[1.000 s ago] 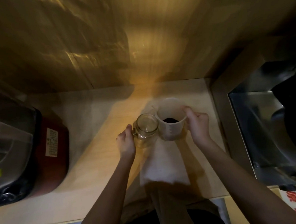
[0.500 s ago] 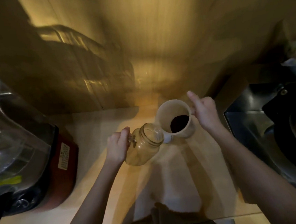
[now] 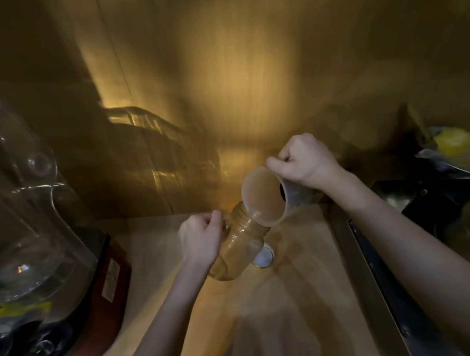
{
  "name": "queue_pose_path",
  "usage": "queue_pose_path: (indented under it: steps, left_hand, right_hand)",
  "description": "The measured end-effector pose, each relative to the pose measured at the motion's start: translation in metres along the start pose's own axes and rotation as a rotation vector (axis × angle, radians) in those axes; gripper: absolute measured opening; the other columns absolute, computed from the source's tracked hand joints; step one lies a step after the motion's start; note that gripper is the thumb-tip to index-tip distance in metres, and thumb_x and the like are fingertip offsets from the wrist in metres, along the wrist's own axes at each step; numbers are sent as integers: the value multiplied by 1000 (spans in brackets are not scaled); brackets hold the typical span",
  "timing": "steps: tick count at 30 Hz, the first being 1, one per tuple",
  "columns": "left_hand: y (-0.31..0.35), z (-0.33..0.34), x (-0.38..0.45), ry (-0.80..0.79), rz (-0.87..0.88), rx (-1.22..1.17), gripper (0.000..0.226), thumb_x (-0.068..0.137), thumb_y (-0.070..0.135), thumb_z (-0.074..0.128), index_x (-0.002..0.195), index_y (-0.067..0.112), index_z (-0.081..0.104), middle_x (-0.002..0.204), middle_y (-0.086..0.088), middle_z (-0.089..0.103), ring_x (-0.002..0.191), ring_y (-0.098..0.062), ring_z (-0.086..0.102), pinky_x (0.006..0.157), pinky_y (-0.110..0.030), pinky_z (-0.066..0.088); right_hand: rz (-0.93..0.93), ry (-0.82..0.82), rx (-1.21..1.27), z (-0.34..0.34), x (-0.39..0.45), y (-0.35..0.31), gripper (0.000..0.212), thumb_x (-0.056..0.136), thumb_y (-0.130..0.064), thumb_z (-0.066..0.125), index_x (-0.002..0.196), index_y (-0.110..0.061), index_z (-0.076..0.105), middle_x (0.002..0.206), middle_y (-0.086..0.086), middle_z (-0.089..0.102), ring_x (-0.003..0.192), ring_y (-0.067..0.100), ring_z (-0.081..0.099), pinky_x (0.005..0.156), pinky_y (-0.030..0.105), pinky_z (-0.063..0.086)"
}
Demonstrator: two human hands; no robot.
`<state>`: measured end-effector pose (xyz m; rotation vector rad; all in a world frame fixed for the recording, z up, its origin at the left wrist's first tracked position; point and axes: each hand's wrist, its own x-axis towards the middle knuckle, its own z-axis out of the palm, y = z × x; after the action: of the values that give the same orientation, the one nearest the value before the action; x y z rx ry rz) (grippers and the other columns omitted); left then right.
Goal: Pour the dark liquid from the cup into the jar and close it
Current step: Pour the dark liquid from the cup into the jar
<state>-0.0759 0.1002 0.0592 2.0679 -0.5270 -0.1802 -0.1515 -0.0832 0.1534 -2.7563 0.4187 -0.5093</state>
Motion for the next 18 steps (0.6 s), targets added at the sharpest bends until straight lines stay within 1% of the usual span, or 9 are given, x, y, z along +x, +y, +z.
queue_pose_path:
  steps: [2, 4, 6, 7, 9, 11, 13, 15, 18]
  left_hand:
    - [4, 1, -1, 21, 25, 25, 49, 83, 35, 43, 44, 5, 45, 67, -33, 56, 76, -44, 56, 61, -38, 38]
    - [8, 1, -2, 44, 36, 39, 48, 85, 28, 46, 40, 11, 39, 53, -21, 49, 71, -40, 55, 58, -33, 33]
    - [11, 0, -2, 59, 34, 50, 48, 83, 27, 48, 38, 13, 39, 46, -9, 43, 67, -36, 54, 57, -31, 31]
    - [11, 0, -1, 62, 27, 53, 48, 82, 28, 49, 37, 13, 39, 46, -8, 42, 66, -36, 53, 57, -31, 31]
    - [10, -2, -1, 65, 14, 30, 49, 81, 29, 49, 36, 13, 37, 44, -7, 39, 60, -33, 49, 55, -32, 31]
    - [9, -3, 0, 74, 8, -11, 49, 78, 31, 47, 35, 12, 33, 40, -4, 32, 51, -27, 40, 51, -32, 28]
    - [10, -4, 1, 97, -8, -26, 51, 79, 28, 49, 35, 12, 30, 40, -3, 28, 45, -22, 34, 48, -33, 26]
    - [13, -4, 1, 119, -25, -19, 52, 79, 22, 51, 35, 11, 28, 39, -2, 26, 44, -20, 32, 48, -33, 26]
    - [14, -3, 5, 130, -37, -23, 54, 80, 23, 51, 33, 11, 29, 38, 0, 27, 49, -29, 36, 49, -33, 27]
  right_hand:
    - [-47, -4, -122, -6, 5, -9, 55, 82, -26, 55, 33, -16, 35, 35, 0, 31, 40, 20, 34, 49, 32, 36]
    - [-96, 23, -220, -10, 7, -14, 55, 83, -28, 54, 33, -16, 34, 35, -1, 31, 44, 23, 38, 47, 29, 34]
    - [-144, 40, -281, -11, 9, -17, 54, 82, -30, 52, 33, -17, 34, 35, -2, 30, 43, 23, 40, 45, 28, 35]
    - [-174, 56, -310, -11, 8, -20, 52, 81, -32, 48, 33, -16, 35, 34, -2, 28, 41, 23, 40, 43, 27, 33]
    - [-260, 130, -348, -10, 7, -25, 47, 73, -33, 39, 30, -13, 39, 30, -2, 21, 33, 22, 32, 38, 18, 20]
    - [-318, 193, -364, -7, 7, -29, 46, 68, -30, 38, 27, -8, 43, 28, 1, 20, 28, 18, 24, 43, 10, 10]
    - [-347, 232, -363, -6, 10, -31, 45, 67, -28, 39, 27, -7, 43, 28, 1, 21, 27, 17, 22, 44, 10, 10]
    - [-363, 248, -365, -7, 13, -33, 45, 67, -27, 39, 27, -8, 42, 29, -2, 20, 27, 16, 21, 44, 10, 10]
    - [-370, 259, -378, -8, 17, -36, 45, 68, -27, 39, 27, -8, 43, 31, -3, 19, 27, 16, 21, 45, 9, 10]
